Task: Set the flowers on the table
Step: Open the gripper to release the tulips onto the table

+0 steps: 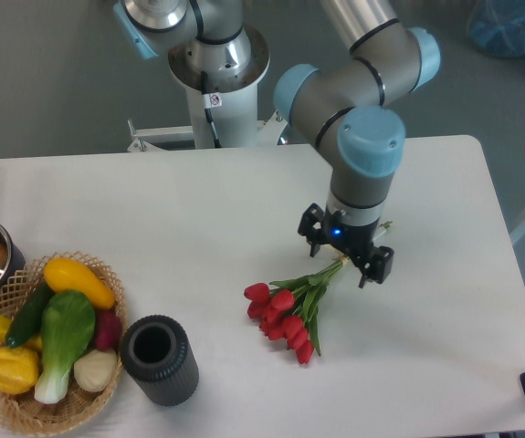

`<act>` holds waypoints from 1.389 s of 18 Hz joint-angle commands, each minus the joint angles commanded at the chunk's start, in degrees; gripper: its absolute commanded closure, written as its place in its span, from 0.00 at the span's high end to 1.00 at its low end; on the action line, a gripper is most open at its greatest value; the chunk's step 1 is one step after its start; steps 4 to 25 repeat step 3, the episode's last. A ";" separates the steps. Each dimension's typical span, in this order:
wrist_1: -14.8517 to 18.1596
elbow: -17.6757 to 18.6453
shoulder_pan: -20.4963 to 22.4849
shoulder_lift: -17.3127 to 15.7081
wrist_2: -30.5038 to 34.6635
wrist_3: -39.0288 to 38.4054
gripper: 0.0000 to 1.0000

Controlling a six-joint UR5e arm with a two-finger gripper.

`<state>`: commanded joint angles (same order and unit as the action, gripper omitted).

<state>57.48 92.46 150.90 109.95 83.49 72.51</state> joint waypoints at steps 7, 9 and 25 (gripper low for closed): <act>-0.18 -0.53 0.44 0.26 0.79 0.09 1.00; -0.18 -0.53 0.44 0.26 0.79 0.09 1.00; -0.18 -0.53 0.44 0.26 0.79 0.09 1.00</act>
